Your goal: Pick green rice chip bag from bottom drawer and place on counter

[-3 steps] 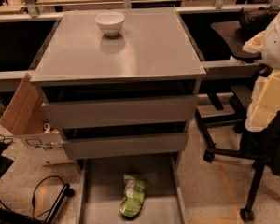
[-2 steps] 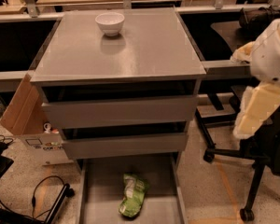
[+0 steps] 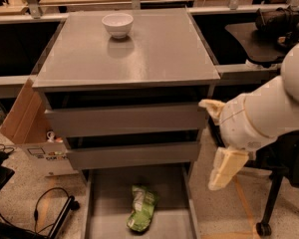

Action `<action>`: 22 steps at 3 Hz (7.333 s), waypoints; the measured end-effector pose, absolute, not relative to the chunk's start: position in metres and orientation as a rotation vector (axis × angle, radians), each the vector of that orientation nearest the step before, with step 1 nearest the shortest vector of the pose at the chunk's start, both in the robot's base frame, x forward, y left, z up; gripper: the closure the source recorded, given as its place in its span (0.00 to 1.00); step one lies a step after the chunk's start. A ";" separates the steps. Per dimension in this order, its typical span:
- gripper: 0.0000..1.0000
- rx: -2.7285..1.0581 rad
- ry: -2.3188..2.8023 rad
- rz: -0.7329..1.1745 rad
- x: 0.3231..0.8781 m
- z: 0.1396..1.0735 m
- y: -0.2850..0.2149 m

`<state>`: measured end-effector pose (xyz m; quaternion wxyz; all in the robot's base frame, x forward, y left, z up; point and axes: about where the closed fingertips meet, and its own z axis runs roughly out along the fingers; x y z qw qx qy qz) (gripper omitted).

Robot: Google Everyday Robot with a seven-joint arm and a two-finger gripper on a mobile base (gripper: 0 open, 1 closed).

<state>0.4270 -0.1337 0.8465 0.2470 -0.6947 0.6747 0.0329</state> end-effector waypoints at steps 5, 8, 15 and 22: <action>0.00 -2.330 1.292 0.018 0.455 0.656 -0.008; 0.00 -2.502 1.168 0.029 0.477 0.524 0.047; 0.00 -2.705 0.969 0.150 0.559 0.272 0.026; 0.39 -3.082 0.291 -0.044 0.549 0.131 0.055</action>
Offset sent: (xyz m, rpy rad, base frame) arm -0.0009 0.0347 -0.0369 0.0361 -0.0516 0.1235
